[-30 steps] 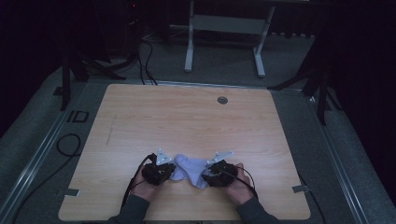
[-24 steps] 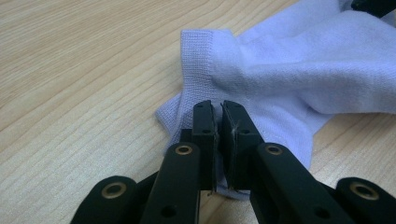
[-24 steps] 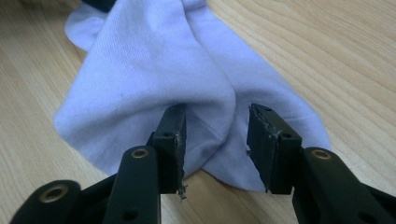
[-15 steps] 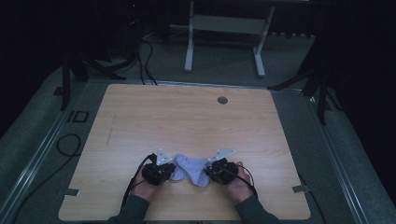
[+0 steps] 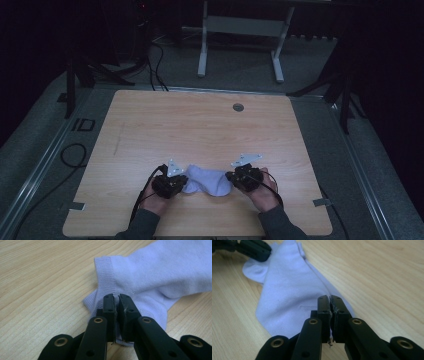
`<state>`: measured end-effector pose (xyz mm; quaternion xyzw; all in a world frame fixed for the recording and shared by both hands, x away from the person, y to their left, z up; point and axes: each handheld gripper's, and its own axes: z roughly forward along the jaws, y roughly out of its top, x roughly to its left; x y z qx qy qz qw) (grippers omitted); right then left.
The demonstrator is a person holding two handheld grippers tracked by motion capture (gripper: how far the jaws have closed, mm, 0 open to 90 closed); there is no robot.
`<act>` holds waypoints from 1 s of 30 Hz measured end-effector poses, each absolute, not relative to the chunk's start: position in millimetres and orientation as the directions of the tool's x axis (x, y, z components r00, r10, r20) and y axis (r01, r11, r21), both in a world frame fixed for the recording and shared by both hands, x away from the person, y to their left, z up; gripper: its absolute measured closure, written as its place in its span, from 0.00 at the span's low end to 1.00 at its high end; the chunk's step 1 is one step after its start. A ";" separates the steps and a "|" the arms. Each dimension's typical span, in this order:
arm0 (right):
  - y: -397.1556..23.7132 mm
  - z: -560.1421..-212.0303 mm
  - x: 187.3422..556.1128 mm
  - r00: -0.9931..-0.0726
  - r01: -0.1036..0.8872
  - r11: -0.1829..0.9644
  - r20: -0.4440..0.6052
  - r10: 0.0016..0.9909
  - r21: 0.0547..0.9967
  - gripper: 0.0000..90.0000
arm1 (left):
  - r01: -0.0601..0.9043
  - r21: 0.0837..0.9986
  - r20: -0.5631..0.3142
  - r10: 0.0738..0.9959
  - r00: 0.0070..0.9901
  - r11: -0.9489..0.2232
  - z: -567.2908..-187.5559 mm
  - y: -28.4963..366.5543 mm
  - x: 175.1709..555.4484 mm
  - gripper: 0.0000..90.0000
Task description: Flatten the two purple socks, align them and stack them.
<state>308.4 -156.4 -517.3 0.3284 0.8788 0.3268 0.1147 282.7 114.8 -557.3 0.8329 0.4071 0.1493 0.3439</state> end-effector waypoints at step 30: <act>-151.3 -538.2 320.4 -0.757 0.558 0.579 0.079 0.649 0.594 0.79 | 0.571 0.692 -0.026 0.776 0.631 -0.442 -557.0 115.0 282.4 0.92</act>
